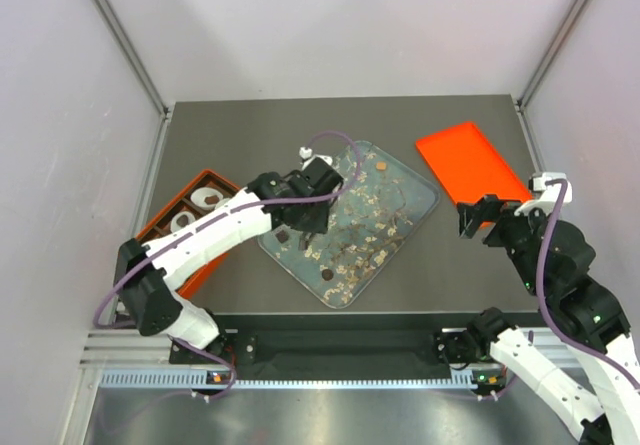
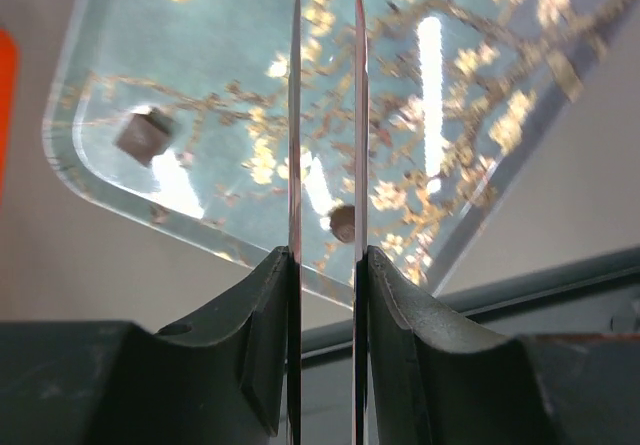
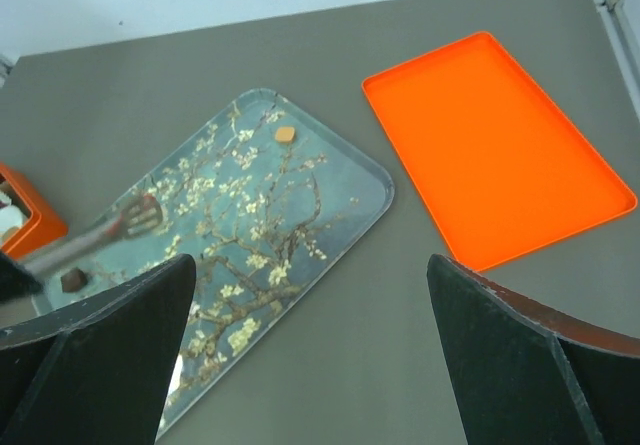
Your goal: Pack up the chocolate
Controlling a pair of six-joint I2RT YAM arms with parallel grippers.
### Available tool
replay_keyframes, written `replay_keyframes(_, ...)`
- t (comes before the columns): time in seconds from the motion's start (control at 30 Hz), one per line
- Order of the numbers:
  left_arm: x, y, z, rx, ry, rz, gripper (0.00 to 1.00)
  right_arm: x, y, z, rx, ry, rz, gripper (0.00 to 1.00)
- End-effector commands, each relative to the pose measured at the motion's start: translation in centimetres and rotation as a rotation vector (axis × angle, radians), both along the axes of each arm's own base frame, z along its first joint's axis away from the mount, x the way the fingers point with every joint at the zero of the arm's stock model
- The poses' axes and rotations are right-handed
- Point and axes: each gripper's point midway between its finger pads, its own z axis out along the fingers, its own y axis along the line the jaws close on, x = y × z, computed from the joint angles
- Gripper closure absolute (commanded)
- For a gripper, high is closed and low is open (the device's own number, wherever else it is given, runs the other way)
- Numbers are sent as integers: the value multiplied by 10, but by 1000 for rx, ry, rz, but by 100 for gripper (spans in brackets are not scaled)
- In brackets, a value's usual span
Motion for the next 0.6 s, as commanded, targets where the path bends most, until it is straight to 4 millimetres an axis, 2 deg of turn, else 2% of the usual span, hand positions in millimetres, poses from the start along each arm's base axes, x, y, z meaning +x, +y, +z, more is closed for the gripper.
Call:
replay_keyframes(0.0, 16, 27, 36, -59, -53, 81, 67, 0, 12, 7, 46, -34, 50, 0)
replay_keyframes(0.07, 19, 44, 39, -59, -52, 125, 67, 0, 17, 8, 59, -35, 76, 0)
replay_keyframes(0.13, 27, 71, 48, -69, -75, 216, 67, 0, 21, 9, 69, -40, 94, 0)
replay_keyframes(0.27, 29, 128, 56, -45, -97, 380, 67, -1, 27, 12, 89, -52, 120, 0)
replay_keyframes(0.3, 31, 150, 61, -47, -121, 447, 67, 0, 28, 10, 90, -52, 128, 0)
replay_keyframes(0.37, 29, 171, 60, -51, -114, 506, 66, 0, 34, 10, 102, -53, 153, 0)
replay_keyframes(0.4, 27, 191, 57, -44, -107, 559, 66, 1, 36, 8, 105, -49, 161, 0)
replay_keyframes(0.47, 22, 209, 52, -34, -90, 612, 66, 1, 42, 9, 115, -55, 187, 0)
replay_keyframes(0.5, 20, 225, 51, -19, -90, 664, 66, 1, 44, 9, 117, -54, 196, 0)
replay_keyframes(0.57, 13, 238, 43, 2, -59, 706, 66, 0, 48, 9, 118, -56, 216, 0)
